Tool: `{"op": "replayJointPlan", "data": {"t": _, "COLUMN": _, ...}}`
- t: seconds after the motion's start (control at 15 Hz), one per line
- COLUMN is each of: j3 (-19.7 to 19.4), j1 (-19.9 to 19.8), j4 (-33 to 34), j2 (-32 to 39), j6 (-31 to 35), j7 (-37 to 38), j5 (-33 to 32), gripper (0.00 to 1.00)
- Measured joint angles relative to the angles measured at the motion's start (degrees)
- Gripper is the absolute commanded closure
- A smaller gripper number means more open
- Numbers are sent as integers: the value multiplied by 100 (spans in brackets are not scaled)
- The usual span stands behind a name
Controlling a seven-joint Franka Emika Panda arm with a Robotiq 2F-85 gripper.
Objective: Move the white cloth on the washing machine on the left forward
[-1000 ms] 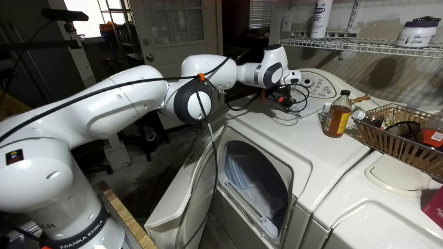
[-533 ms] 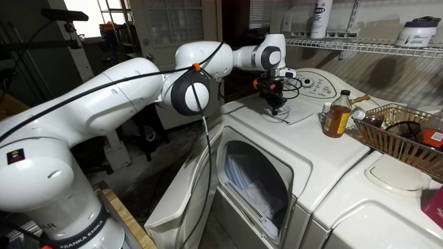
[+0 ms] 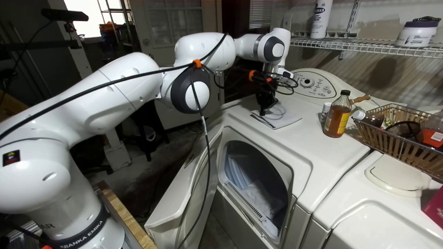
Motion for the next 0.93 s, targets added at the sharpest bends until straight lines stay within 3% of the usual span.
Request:
{"op": "replayJointPlan", "data": {"t": 0.2, "j3": 41, "j1": -130, "j4": -2, "j2": 1, "j6": -249, "j7": 0, "j5": 1, "gripper": 100}}
{"op": "replayJointPlan", "data": {"t": 0.27, "j3": 45, "j1": -163, "j4": -2, "j2": 1, "j6": -313, "j7": -3, "j5": 2, "gripper": 74}}
{"op": "replayJointPlan", "data": {"t": 0.33, "j3": 51, "j1": -189, "j4": -2, "j2": 1, "j6": -358, "j7": -4, "j5": 2, "gripper": 73}}
{"op": "replayJointPlan", "data": {"t": 0.6, "j3": 163, "j1": -238, "j4": 21, "j2": -27, "j6": -288, "j7": -49, "j5": 87, "gripper": 46}}
{"op": "replayJointPlan", "data": {"t": 0.87, "j3": 252, "j1": -176, "j4": 59, "j2": -207, "j6": 187, "j7": -355, "j5": 81, "gripper": 20}}
{"op": "replayJointPlan", "data": {"t": 0.93, "j3": 247, "j1": -156, "j4": 78, "j2": -248, "j6": 389, "j7": -522, "j5": 45, "gripper": 37}}
